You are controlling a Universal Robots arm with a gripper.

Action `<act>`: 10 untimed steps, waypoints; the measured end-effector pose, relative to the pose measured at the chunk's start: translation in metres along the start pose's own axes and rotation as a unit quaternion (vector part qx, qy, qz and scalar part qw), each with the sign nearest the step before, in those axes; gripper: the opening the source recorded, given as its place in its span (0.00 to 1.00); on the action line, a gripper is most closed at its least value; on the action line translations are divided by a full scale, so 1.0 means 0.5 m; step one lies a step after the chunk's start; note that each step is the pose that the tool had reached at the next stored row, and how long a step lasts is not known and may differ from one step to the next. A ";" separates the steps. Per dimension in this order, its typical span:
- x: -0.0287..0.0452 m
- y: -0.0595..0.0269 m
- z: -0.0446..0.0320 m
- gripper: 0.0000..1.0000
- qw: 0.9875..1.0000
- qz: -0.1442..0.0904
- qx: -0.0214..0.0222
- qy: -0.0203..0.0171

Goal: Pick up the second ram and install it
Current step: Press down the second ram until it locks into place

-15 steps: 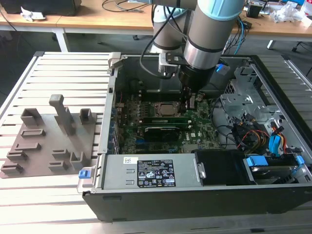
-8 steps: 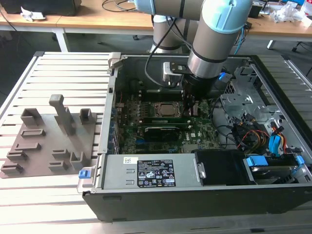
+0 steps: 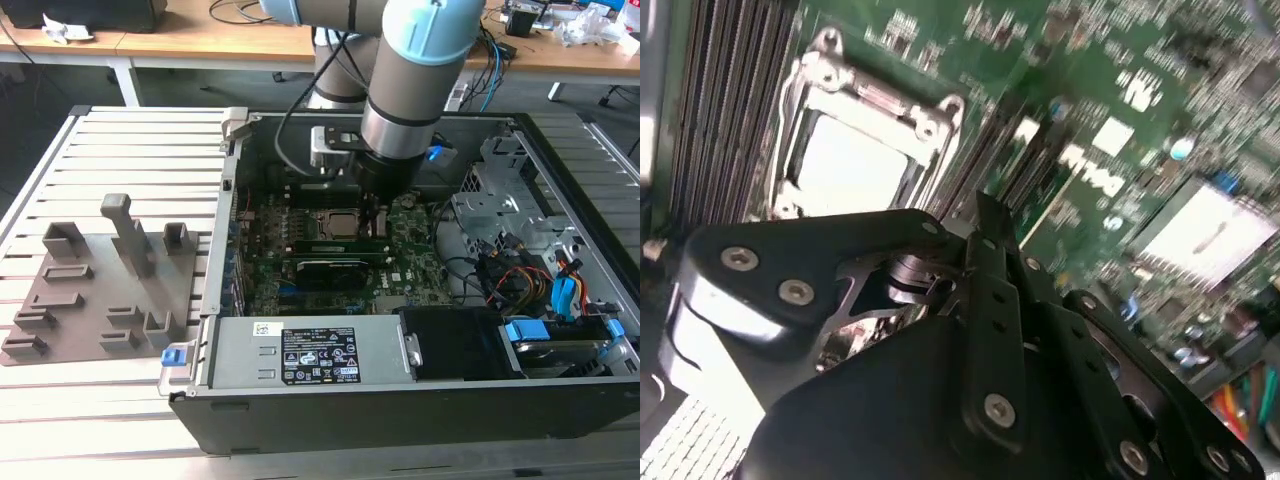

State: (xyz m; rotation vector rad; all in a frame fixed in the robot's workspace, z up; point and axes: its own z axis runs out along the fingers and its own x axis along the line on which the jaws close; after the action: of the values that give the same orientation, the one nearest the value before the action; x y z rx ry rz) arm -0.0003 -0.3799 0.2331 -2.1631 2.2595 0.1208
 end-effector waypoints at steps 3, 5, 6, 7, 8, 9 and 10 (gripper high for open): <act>0.003 0.057 0.003 0.11 1.000 0.000 0.003 0.000; 0.005 0.094 0.006 0.11 1.000 0.000 0.004 -0.002; 0.006 0.106 0.009 0.11 1.000 0.000 0.004 -0.003; 0.006 0.110 0.012 0.11 1.000 0.000 0.004 -0.003; 0.006 0.113 0.015 0.11 1.000 0.000 0.004 -0.003; 0.007 0.113 0.018 0.11 1.000 0.000 0.004 -0.002; 0.007 0.113 0.019 0.11 1.000 0.000 0.004 -0.003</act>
State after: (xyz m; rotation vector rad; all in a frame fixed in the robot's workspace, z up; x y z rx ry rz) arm -0.0572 -0.3802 0.2261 -2.1569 2.2522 0.1163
